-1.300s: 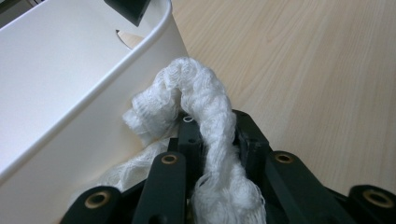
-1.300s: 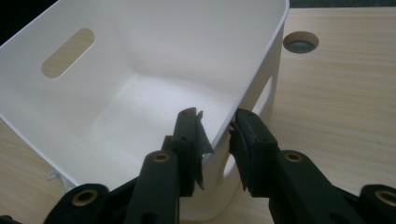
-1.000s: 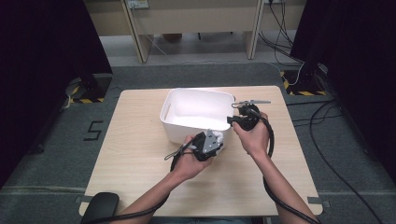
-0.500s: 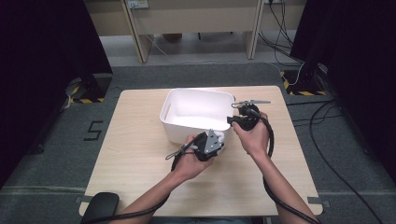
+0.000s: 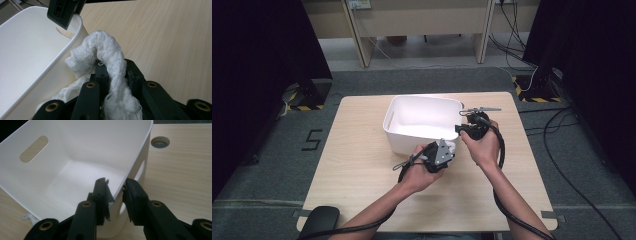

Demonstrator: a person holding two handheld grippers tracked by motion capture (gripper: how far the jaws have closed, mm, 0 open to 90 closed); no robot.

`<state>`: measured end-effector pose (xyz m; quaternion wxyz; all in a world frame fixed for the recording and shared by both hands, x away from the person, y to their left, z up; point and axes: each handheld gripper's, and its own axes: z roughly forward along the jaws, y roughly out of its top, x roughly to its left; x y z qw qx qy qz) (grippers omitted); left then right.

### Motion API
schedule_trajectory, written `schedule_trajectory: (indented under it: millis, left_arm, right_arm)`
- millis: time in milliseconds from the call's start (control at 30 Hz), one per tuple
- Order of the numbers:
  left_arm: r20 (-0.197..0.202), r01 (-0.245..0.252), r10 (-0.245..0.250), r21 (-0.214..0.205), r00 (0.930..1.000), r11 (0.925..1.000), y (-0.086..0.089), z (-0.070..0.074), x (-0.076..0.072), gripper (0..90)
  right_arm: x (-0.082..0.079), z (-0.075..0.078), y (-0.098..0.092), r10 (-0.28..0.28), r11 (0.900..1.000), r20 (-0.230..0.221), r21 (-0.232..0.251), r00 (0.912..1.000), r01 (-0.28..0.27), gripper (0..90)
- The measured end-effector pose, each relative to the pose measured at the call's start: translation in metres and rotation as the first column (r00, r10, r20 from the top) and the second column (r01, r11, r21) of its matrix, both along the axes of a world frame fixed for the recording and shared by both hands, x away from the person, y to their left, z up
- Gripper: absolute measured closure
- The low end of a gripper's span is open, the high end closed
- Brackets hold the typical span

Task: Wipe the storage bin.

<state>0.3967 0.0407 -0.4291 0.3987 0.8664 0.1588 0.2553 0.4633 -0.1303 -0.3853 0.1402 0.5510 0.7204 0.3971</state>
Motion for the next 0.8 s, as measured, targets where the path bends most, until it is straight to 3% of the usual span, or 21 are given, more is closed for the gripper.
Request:
schedule_trajectory:
  millis: [367,800]
  left_arm:
    - [-0.009,0.006,-0.006,0.014,0.9999,0.9999,-0.002,-0.005,0.002,75.5]
    - [-0.016,0.003,-0.002,0.031,0.9999,0.9995,-0.004,-0.022,0.003,75.5]
  right_arm:
    - [0.000,0.000,0.001,-0.004,1.0000,0.001,-0.006,1.0000,0.004,71.7]
    - [0.000,0.000,0.001,-0.002,1.0000,0.000,-0.004,1.0000,0.002,71.7]
